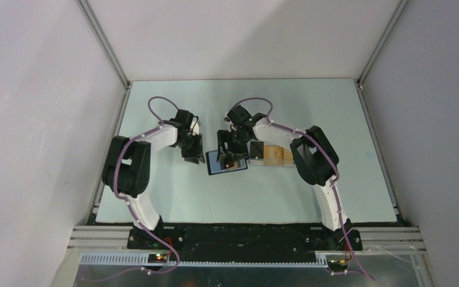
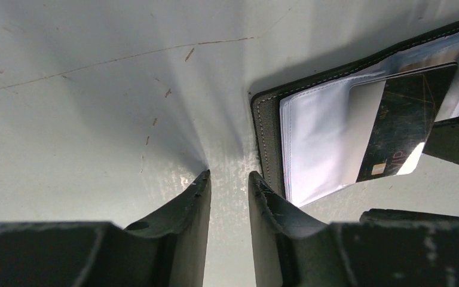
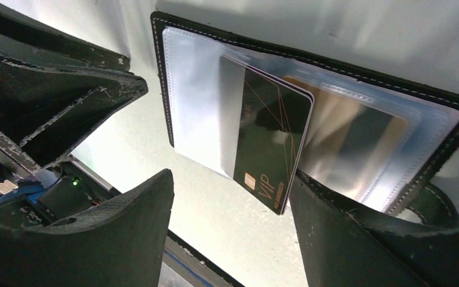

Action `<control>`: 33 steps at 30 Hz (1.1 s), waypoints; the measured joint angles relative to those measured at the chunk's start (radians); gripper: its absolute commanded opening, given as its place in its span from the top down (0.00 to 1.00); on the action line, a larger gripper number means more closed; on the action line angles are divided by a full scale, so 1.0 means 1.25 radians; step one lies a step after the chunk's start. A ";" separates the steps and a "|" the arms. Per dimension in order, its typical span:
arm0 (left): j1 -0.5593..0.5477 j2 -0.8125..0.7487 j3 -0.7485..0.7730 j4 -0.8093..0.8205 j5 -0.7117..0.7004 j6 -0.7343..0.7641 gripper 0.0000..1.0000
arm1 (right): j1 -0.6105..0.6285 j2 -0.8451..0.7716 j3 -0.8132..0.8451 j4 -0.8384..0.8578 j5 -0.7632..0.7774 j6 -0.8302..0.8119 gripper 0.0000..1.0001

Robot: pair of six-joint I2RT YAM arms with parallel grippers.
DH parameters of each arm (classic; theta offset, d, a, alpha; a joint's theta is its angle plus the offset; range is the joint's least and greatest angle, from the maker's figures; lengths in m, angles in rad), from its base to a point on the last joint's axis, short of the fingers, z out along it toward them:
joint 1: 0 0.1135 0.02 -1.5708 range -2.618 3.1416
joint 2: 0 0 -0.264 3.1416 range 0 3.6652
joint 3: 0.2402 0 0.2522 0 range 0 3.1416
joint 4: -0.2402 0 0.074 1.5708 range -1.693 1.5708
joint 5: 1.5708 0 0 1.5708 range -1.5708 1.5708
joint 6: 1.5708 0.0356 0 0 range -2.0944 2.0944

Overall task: Put the credit cards into the card holder
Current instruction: Insert the credit card into the card holder.

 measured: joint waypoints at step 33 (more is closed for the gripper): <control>-0.002 0.024 0.021 0.005 0.028 -0.021 0.66 | -0.004 0.073 0.062 0.032 -0.138 0.024 0.21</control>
